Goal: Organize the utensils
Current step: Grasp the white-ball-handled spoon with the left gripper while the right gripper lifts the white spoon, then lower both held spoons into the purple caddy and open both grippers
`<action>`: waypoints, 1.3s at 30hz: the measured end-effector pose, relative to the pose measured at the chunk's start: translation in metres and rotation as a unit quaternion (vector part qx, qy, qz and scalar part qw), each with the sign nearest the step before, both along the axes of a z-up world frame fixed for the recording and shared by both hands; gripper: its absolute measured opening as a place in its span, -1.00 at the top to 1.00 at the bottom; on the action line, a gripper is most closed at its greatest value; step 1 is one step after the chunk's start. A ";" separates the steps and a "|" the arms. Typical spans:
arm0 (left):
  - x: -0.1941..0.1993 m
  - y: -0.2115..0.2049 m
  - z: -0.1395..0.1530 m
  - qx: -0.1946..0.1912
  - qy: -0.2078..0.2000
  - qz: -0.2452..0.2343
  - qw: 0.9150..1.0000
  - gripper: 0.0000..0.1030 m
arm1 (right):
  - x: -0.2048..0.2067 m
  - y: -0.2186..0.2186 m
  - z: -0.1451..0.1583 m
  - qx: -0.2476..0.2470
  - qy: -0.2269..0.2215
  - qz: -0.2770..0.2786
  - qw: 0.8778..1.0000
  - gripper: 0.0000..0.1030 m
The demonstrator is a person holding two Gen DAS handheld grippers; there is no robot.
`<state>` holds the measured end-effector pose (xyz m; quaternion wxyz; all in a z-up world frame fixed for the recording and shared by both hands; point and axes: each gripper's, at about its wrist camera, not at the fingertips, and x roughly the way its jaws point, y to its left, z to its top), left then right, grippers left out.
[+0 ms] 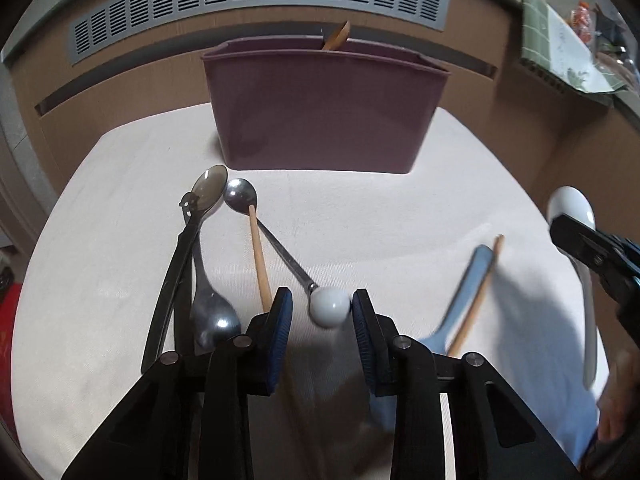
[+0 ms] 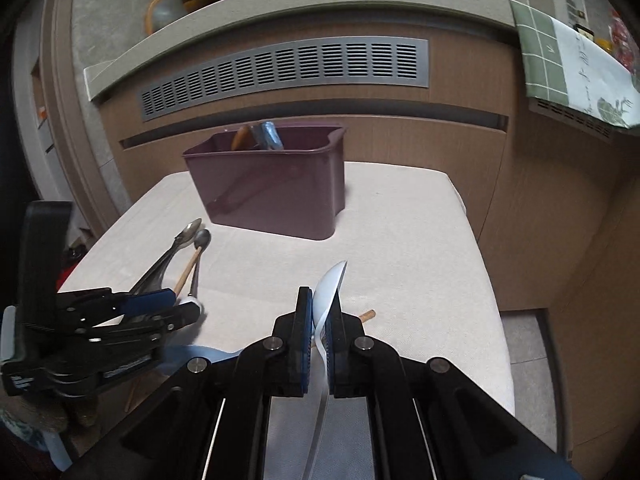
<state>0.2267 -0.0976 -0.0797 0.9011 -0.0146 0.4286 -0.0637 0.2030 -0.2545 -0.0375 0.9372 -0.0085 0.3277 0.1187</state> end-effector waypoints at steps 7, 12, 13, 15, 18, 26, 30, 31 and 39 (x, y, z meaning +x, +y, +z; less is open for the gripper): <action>0.000 0.005 0.004 0.006 -0.023 -0.001 1.000 0.56 | -0.001 0.003 -0.001 0.000 -0.015 0.006 1.000 0.91; -0.030 0.025 0.049 -0.021 -0.094 -0.032 0.995 0.56 | -0.007 0.004 0.016 -0.002 -0.040 0.005 0.999 0.91; -0.036 0.029 0.060 -0.026 -0.107 -0.040 0.993 0.56 | -0.007 0.004 0.020 -0.003 -0.047 0.009 0.999 0.91; -0.043 0.042 0.081 -0.054 -0.114 -0.060 0.990 0.56 | -0.009 0.008 0.031 -0.004 -0.063 0.018 0.998 0.91; -0.044 0.060 0.104 -0.095 -0.112 -0.070 0.987 0.56 | -0.006 0.014 0.046 0.001 -0.073 0.029 0.997 0.91; -0.038 0.096 0.131 -0.163 -0.106 -0.057 0.979 0.57 | -0.002 0.030 0.054 0.001 -0.074 0.060 0.995 0.91; -0.036 0.105 0.131 -0.187 -0.105 -0.053 0.975 0.57 | 0.002 0.030 0.049 0.003 -0.067 0.057 0.996 0.91; -0.036 0.105 0.131 -0.188 -0.107 -0.053 0.975 0.57 | 0.005 0.028 0.049 0.010 -0.064 0.056 0.996 0.91; -0.030 0.104 0.144 -0.206 -0.121 -0.054 0.970 0.57 | 0.019 0.023 0.066 0.031 -0.083 0.041 0.995 0.91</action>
